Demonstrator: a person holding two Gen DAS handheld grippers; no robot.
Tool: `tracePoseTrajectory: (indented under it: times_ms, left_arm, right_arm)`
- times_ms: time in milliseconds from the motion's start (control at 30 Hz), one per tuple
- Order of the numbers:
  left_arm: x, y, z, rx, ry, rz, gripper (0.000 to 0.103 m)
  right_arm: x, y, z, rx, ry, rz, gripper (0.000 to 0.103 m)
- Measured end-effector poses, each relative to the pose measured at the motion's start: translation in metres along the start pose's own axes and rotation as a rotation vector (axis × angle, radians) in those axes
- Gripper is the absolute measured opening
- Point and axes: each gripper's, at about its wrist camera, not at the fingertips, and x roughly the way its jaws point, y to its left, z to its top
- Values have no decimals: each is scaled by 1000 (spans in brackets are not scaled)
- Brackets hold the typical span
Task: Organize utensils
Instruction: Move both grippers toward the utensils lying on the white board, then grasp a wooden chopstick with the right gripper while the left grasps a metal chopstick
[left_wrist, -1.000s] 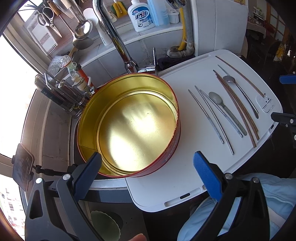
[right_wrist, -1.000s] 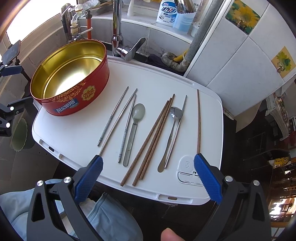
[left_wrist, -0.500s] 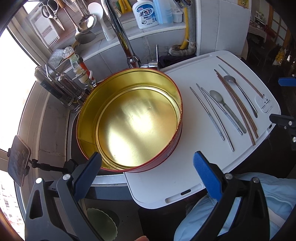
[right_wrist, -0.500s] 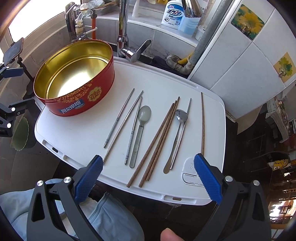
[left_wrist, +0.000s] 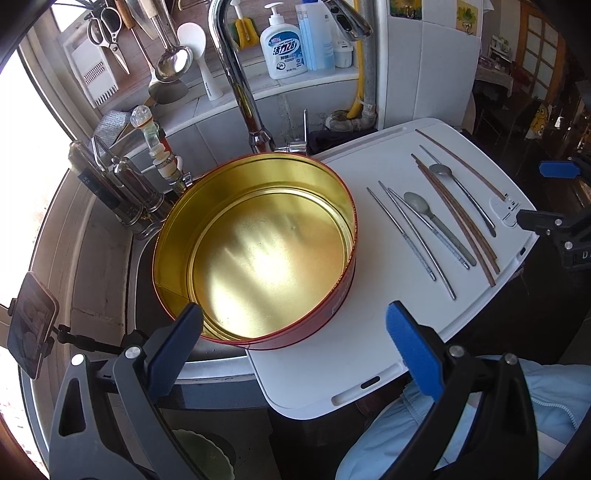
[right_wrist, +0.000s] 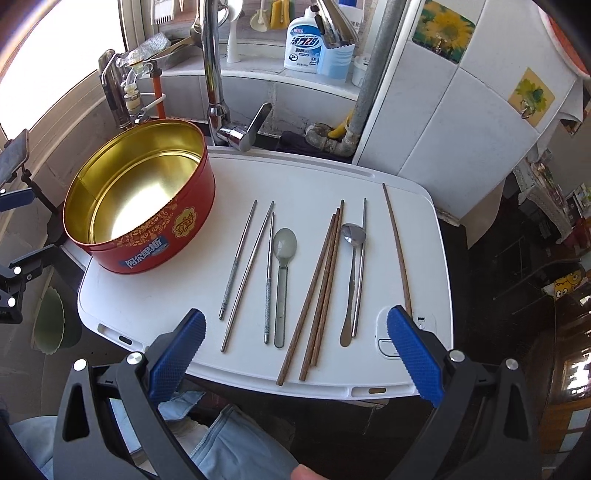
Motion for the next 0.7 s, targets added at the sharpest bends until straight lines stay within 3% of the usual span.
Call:
tracePoseTrajectory:
  times_ms: [233, 433, 600, 700]
  left_arm:
    - [-8, -20, -4, 65, -90, -83, 97]
    - [0, -54, 7, 123, -76, -122, 97]
    - [11, -80, 21, 75, -85, -241, 97]
    - [26, -101, 35, 18, -84, -257, 97]
  right_arm:
    - [0, -22, -17, 137, 10, -1, 99]
    - [5, -46, -23, 169, -15, 19, 99]
    - [23, -76, -15, 166, -37, 69, 99]
    - [38, -98, -10, 139, -43, 67, 99]
